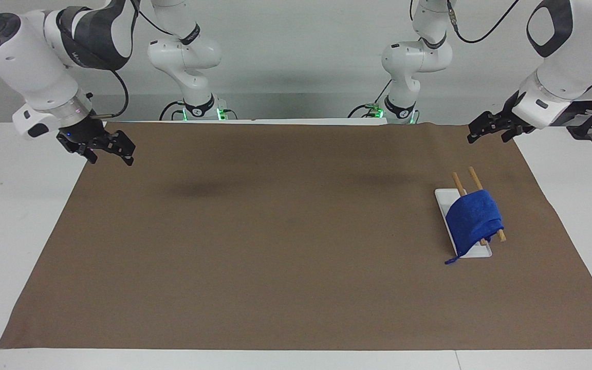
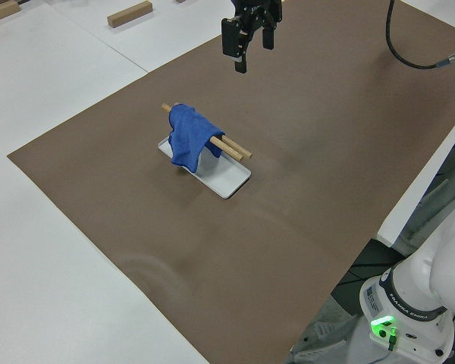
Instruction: Right arm passes towel to left arm to hang
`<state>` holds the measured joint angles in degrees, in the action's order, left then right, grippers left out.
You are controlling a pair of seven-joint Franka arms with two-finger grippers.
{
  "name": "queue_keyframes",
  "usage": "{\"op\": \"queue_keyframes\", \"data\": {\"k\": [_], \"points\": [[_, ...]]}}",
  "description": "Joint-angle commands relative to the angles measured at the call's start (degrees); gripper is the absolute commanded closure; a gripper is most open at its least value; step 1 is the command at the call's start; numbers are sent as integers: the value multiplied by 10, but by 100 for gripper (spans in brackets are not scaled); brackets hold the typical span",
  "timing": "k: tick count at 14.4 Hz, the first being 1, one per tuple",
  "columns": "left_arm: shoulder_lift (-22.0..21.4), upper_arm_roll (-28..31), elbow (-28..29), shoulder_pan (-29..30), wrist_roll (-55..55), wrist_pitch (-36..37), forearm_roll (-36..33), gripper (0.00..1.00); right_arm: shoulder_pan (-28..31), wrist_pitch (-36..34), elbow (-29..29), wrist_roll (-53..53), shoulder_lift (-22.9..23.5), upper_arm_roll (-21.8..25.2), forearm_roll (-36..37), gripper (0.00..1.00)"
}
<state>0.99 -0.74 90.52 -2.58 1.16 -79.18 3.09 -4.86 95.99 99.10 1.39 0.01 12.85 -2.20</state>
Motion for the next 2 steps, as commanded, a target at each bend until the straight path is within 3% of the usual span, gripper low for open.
{"op": "queue_keyframes", "data": {"k": [1, 2], "points": [[12, 6, -20, -10, 7, 18, 5, 0, 3, -5, 8, -9, -10, -3, 11, 0], [12, 6, -21, -10, 7, 20, 5, 0, 3, -6, 8, -9, -10, -3, 11, 0]]}}
